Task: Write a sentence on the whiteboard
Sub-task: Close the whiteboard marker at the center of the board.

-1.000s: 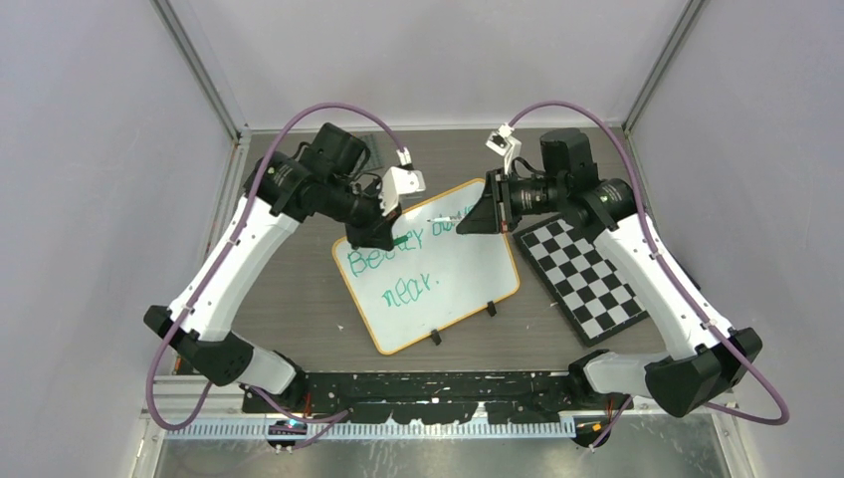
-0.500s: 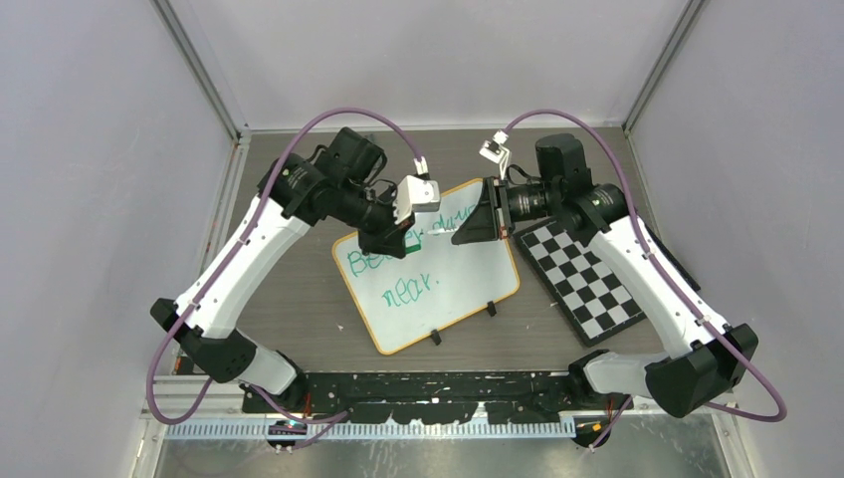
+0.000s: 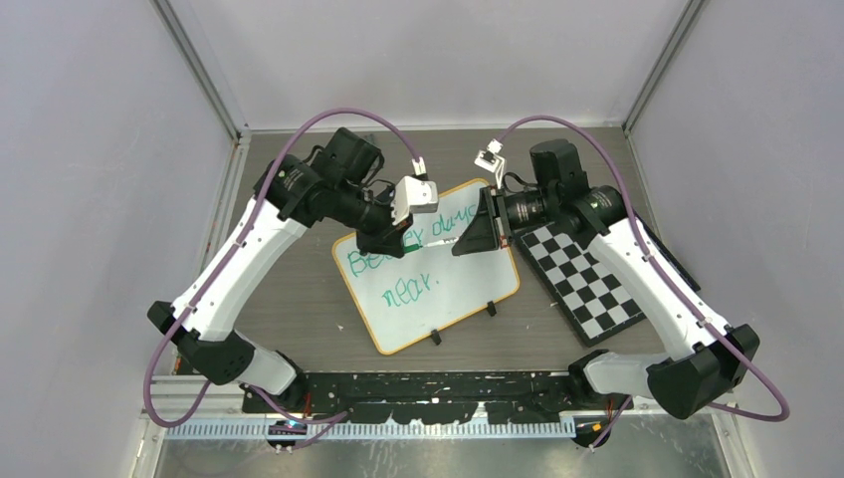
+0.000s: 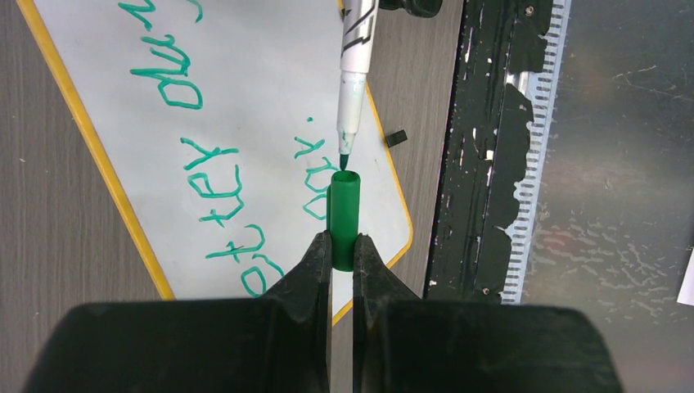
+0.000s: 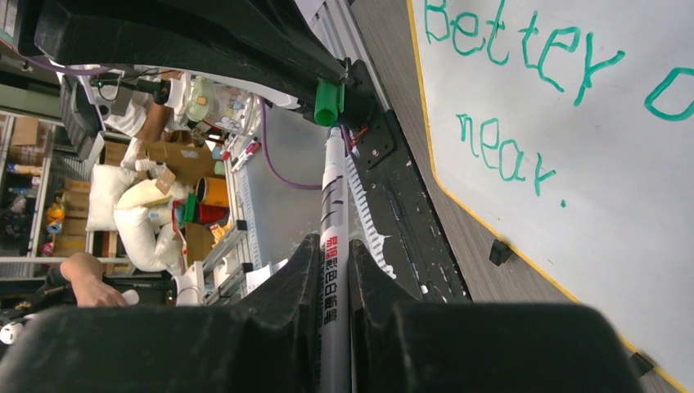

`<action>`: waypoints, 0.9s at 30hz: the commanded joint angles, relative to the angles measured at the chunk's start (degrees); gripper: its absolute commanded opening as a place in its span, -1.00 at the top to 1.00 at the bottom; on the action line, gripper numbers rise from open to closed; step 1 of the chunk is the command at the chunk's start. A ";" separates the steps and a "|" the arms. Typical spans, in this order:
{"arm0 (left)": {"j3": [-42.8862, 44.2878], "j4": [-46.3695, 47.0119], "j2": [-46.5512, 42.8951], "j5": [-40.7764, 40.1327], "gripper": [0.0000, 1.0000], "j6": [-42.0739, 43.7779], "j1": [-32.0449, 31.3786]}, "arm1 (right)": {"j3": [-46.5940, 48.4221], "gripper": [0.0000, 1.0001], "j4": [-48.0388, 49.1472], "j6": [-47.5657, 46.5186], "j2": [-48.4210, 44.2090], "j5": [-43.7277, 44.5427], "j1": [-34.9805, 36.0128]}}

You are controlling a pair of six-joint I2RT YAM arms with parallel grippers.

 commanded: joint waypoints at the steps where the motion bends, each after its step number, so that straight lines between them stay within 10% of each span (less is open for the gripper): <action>1: 1.05 0.23 -1.37 0.24 1.00 0.70 -0.07 | 1.61 0.99 -1.02 -1.85 -1.67 -0.22 0.84; 27: 1.42 -2.06 -0.15 -0.47 1.00 3.09 -1.98 | 3.85 0.99 -3.08 -4.09 -1.42 0.76 1.26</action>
